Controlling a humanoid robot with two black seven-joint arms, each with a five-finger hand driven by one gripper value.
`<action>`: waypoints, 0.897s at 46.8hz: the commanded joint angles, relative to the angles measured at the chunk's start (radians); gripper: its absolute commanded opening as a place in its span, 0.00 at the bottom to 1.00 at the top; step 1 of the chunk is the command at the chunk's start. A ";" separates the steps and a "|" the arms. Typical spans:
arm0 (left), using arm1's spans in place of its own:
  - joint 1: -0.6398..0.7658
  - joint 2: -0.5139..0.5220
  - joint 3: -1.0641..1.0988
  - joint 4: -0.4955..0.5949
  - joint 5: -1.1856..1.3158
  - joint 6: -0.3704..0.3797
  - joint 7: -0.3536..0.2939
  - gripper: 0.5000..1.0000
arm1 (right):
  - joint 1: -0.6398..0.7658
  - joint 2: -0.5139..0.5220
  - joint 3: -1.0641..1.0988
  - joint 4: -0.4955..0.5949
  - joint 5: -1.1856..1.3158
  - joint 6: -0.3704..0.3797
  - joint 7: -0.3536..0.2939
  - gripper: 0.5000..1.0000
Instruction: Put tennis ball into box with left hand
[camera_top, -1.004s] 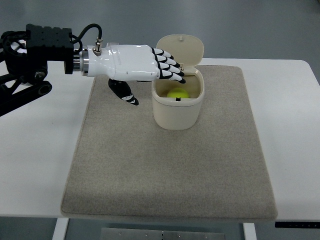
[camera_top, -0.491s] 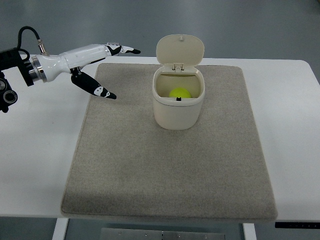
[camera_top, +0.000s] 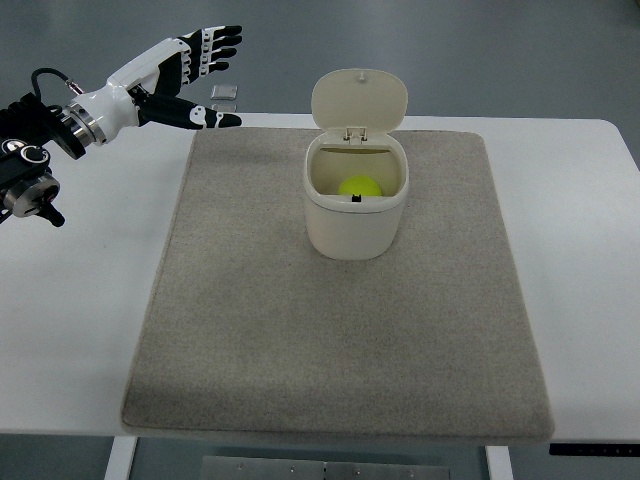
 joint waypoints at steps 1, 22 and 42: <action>0.011 -0.023 0.000 0.057 -0.130 -0.067 0.003 0.98 | 0.000 0.000 0.000 0.001 0.000 0.000 0.000 0.80; 0.051 -0.051 -0.009 0.148 -0.578 -0.215 0.273 0.98 | 0.000 0.000 0.000 0.001 0.000 0.000 0.000 0.81; 0.124 -0.042 -0.098 0.182 -0.980 -0.393 0.546 0.99 | 0.000 0.000 0.000 0.001 0.000 0.000 0.000 0.81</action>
